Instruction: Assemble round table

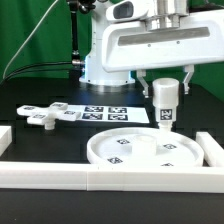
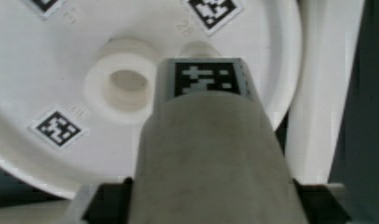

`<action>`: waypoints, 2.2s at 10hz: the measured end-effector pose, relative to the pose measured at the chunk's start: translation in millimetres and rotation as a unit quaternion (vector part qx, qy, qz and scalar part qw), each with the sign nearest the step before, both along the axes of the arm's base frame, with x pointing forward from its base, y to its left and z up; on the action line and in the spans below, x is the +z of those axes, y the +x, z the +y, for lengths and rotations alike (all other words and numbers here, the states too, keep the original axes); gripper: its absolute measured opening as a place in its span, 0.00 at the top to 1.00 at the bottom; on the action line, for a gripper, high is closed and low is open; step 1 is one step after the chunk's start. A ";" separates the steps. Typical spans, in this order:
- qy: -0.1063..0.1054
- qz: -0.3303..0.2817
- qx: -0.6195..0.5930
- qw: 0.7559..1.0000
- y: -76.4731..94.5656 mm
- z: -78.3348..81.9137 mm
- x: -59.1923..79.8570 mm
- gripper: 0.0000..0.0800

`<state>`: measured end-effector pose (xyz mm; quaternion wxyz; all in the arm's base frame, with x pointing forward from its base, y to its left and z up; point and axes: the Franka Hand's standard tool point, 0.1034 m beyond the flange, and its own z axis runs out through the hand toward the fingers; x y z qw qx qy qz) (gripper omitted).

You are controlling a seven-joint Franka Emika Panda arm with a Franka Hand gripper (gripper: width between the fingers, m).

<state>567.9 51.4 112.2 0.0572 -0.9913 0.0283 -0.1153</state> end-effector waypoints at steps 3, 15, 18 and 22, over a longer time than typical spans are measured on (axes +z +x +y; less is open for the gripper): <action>-0.010 -0.004 0.019 1.000 1.3 -11.2 -0.4 0.49; -0.040 -0.077 0.042 0.995 4.1 -19.4 -11.6 0.49; -0.039 -0.077 0.039 0.996 1.5 -21.1 -9.4 0.49; -0.039 -0.076 0.042 0.995 -1.1 -17.8 -9.4 0.49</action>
Offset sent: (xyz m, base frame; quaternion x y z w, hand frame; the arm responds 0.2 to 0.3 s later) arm 0.0000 0.0000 0.0000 0.0000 0.0000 0.0000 1.0000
